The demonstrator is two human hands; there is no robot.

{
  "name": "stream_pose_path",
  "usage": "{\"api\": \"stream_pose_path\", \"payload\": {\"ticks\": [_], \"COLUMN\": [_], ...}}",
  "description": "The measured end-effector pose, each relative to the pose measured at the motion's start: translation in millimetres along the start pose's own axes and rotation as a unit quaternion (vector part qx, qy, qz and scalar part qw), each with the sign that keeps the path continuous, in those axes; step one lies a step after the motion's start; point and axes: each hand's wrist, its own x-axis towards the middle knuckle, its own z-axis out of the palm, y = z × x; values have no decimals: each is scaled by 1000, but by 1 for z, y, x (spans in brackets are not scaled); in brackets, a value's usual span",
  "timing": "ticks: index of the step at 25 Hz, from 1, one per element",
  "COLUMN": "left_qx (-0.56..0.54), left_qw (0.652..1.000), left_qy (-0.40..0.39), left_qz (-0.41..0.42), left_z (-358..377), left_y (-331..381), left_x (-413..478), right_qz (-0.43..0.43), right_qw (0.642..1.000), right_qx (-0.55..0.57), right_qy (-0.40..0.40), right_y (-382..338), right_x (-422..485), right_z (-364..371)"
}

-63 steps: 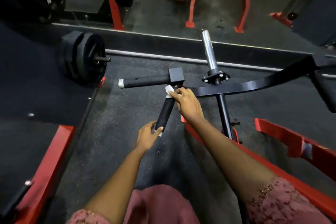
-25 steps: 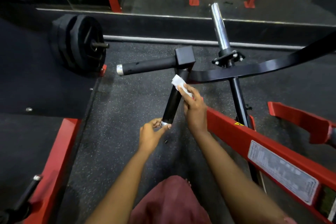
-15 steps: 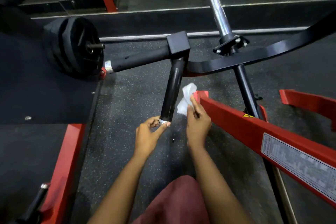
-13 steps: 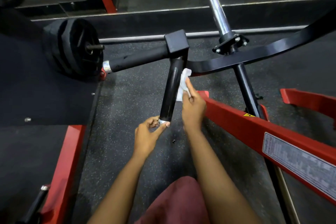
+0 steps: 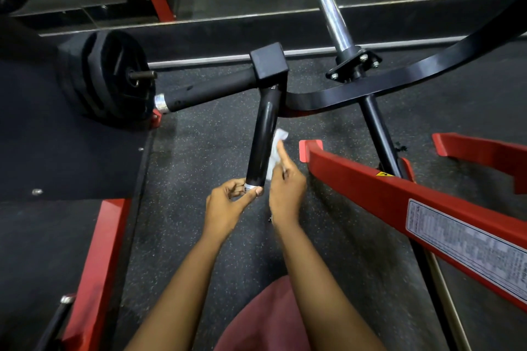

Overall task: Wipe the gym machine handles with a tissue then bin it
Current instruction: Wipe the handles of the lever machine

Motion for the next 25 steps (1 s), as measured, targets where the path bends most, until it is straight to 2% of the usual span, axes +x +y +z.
{"api": "stream_pose_path", "payload": {"ticks": [3, 6, 11, 16, 18, 22, 25], "left_qx": [2, -1, -2, -6, 3, 12, -23], "left_qw": [1000, 1000, 1000, 1000, 1000, 997, 995], "left_qy": [3, -9, -19, -3, 4, 58, 92], "left_qz": [-4, 0, 18, 16, 21, 42, 40], "left_z": [1, -1, -2, -2, 1, 10, 18], "left_y": [0, -3, 0, -7, -7, -8, -10], "left_x": [0, 2, -1, -1, -2, -10, -21], "right_qz": [-13, -23, -133, -219, -207, -122, -98], "right_qw": [1000, 999, 986, 966, 971, 989, 990], "right_qx": [2, -42, -89, -137, -120, -69, -87], "right_qy": [23, 18, 48, -3, 11, 51, 50], "right_y": [-13, 2, 2, 22, 23, 10, 29], "right_x": [9, -32, -21, -60, -51, -20, -50], "right_z": [8, -1, 6, -4, -6, 4, 0]}}
